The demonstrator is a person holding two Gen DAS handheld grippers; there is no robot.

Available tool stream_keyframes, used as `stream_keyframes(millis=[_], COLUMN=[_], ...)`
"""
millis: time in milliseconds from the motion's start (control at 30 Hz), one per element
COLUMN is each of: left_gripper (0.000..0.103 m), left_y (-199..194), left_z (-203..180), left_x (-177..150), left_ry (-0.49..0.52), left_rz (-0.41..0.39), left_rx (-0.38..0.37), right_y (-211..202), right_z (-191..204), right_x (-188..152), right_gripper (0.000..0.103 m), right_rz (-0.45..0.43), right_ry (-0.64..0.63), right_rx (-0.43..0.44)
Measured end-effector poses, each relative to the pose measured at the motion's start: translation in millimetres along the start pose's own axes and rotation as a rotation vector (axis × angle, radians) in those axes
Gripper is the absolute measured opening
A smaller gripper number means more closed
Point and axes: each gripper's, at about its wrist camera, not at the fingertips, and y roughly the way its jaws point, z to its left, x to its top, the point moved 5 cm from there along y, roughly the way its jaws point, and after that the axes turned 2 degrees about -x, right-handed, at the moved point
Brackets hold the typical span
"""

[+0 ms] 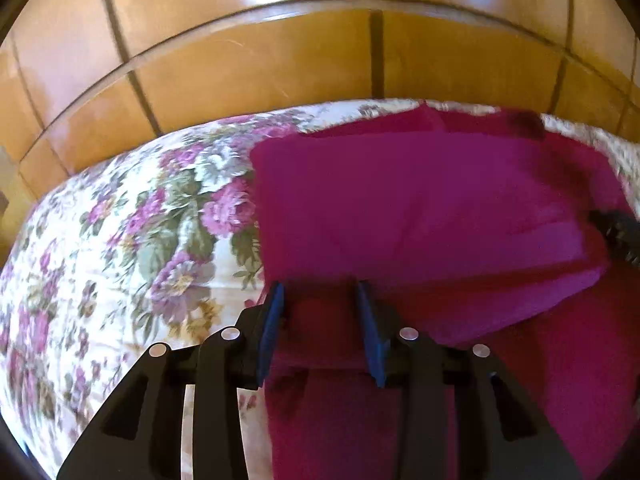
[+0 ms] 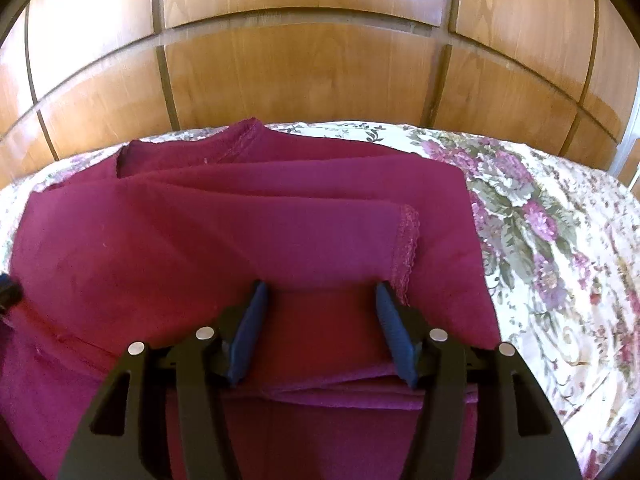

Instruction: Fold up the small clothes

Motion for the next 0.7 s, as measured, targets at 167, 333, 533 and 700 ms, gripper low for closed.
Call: stream_keyframes(millis=[167,333,533,700], left_gripper=[0.036,0.036,0.036,0.037], left_y=[-33.5,-53.9,-81.3,-106.8], left_z=[4.6,9.0,14.8,24.7], left_x=[-27.0,-70.1,-119.3,-156.4], left_ry=[-0.021,-0.024,-0.046,-0.09], left_rz=[-0.006,0.037,0.059,0.06], left_rx=[-0.054,-0.132,-0.216,-0.288], right_y=[-20.7,-55.5,-86.9,-127.1], right_z=[-12.5,-32.3,-57.9,-65.1], right_x=[-8.6,-33.6,-91.2,-156.3], right_gripper=[0.101,0.101,0.094,0.079], right_rz=[0.051,0.046,0.141,0.192], right_ry=[0.09,0.108,0.139,0.131], right_rx=[0.018,0.049,0.135,0.185])
